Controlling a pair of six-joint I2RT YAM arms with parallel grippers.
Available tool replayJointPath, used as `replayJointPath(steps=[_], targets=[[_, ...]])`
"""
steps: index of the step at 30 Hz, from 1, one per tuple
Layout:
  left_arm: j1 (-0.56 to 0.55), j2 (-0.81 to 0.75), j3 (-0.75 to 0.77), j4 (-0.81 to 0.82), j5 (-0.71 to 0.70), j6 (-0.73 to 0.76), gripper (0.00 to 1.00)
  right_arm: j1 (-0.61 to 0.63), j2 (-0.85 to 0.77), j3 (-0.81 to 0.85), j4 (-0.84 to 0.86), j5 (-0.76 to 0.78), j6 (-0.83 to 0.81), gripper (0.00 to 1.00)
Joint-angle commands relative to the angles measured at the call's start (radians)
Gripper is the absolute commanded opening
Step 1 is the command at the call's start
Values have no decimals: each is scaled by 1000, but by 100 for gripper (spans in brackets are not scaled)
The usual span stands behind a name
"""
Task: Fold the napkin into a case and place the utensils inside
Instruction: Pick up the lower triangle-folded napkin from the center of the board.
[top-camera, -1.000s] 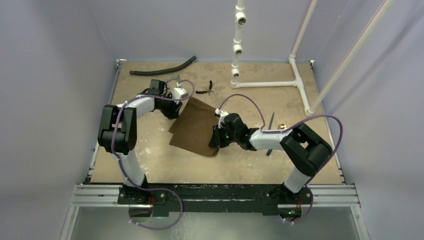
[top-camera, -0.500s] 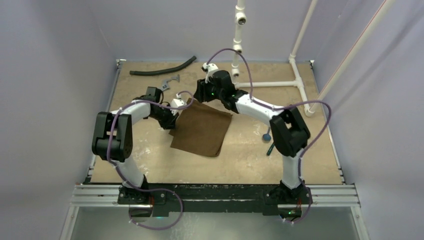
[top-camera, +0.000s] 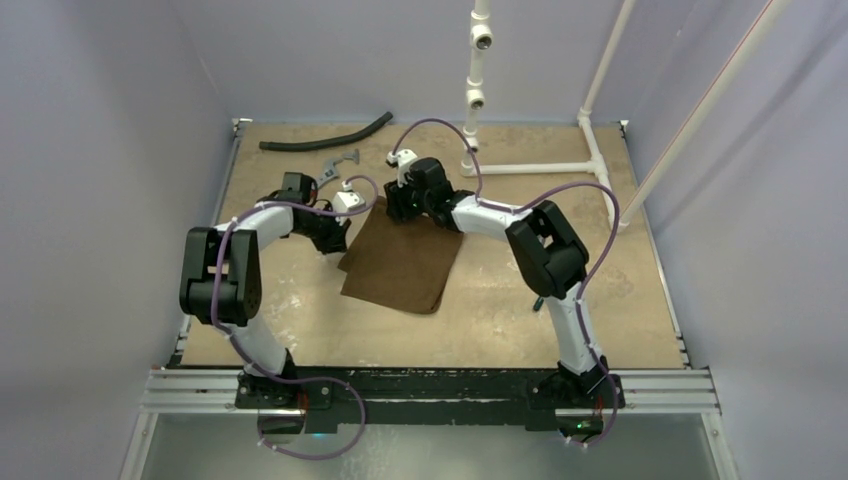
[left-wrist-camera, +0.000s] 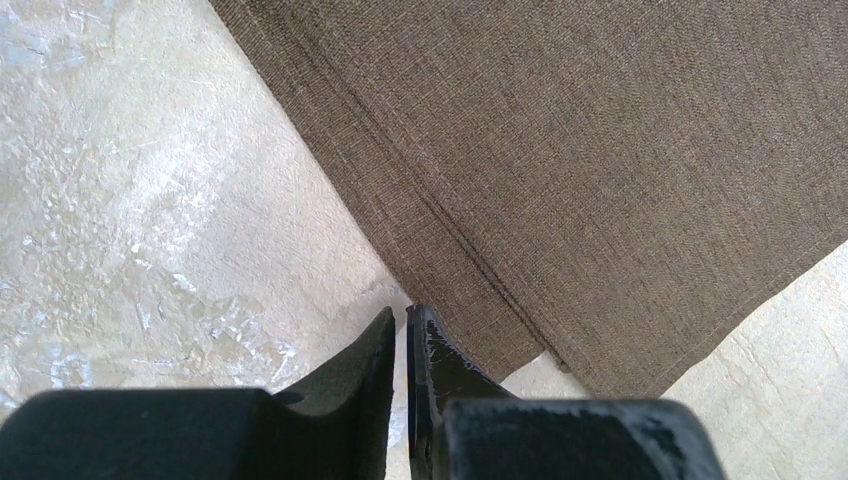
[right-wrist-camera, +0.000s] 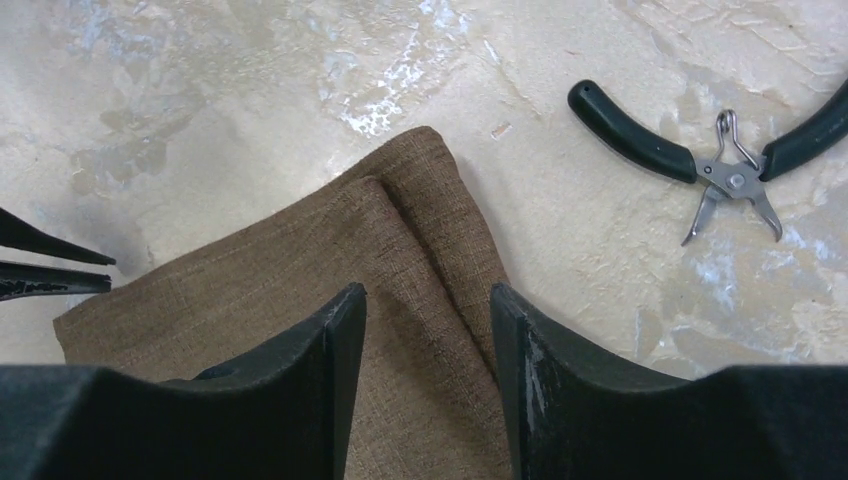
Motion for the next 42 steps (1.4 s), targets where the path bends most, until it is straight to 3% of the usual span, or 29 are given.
replayJointPath(steps=[1,10,18,22,26,28,31,33,42], targets=[[6,-13,-18,29,17,1,10,20,-27,-8,47,-5,-47,54],[0,-12,-71,27,-8,62,13,23,8,-1,44,-11,-53,55],[-54,-69,-162,109,-131,104,14,25,19,-2,43,9,-53,36],[-75,-83,-183,136,-173,109,13,23,33,6,44,43,-54,50],[-79,-89,-194,137,-189,126,12,23,46,10,55,37,-52,51],[-78,-91,-198,136,-199,137,12,23,55,12,58,27,-50,43],[-81,-90,-206,138,-213,154,12,23,58,13,47,-12,-35,17],[-89,-87,-214,142,-226,169,11,23,39,0,57,-17,-14,7],[-142,-86,-252,146,-269,223,6,-14,30,14,53,-81,38,12]])
